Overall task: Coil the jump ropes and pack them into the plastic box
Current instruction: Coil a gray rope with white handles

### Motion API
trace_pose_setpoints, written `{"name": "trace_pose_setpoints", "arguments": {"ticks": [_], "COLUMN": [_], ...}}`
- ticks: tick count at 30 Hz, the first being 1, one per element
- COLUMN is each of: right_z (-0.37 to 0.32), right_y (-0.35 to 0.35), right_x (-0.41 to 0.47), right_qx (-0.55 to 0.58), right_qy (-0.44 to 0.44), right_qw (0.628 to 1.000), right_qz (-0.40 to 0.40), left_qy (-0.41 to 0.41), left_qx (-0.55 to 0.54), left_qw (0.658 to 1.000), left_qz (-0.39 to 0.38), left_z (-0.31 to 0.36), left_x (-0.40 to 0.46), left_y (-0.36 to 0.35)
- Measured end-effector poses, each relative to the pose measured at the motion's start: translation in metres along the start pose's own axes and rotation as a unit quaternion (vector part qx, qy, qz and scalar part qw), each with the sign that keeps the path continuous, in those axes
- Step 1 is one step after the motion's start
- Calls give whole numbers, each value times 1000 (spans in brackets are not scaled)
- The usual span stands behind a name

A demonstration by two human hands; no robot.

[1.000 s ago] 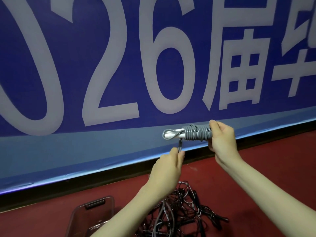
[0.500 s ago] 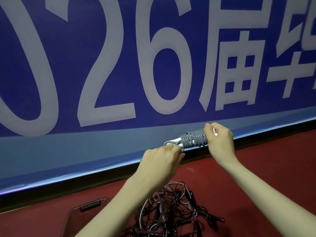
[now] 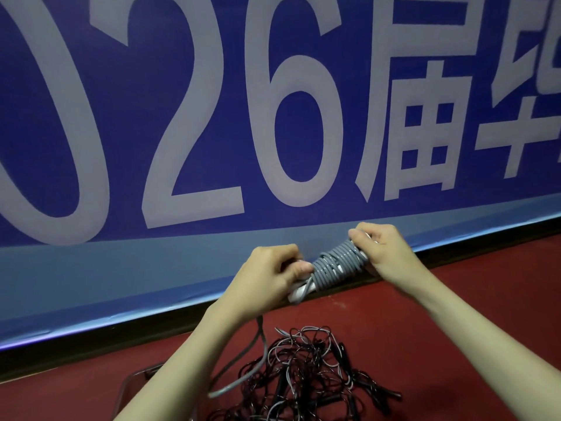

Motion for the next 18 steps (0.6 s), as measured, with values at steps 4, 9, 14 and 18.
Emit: {"name": "trace_pose_setpoints", "arguments": {"ticks": [4,9,14,18], "right_z": [-7,-21,-20,-22], "right_y": [-3,-6,-10,-19], "right_x": [-4,-6,-7,-9], "right_qx": [47,107,204,287], "right_qy": [-27,-28,-66,-121], "right_qw": [998,993,976,950], "right_qz": [-23,-44,-42,1], "left_qy": [-5,54,62,147], "left_qx": [-68,-281,-346,-392], "left_qw": [997,952,933,908], "left_qz": [-47,-107,-73,18], "left_z": [-1,-9,-4,5], "left_x": [-5,-9,-9,2], "left_y": [2,1,-10,-17]}}
Point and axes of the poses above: each hand's wrist, its own x-axis towards the middle knuckle, its own y-axis out of the back of the hand, z = x × y, the point moved 1 cm from there along x, towards the middle knuckle, and after that the axes turned 1 degree about x, right-handed, at the moved point
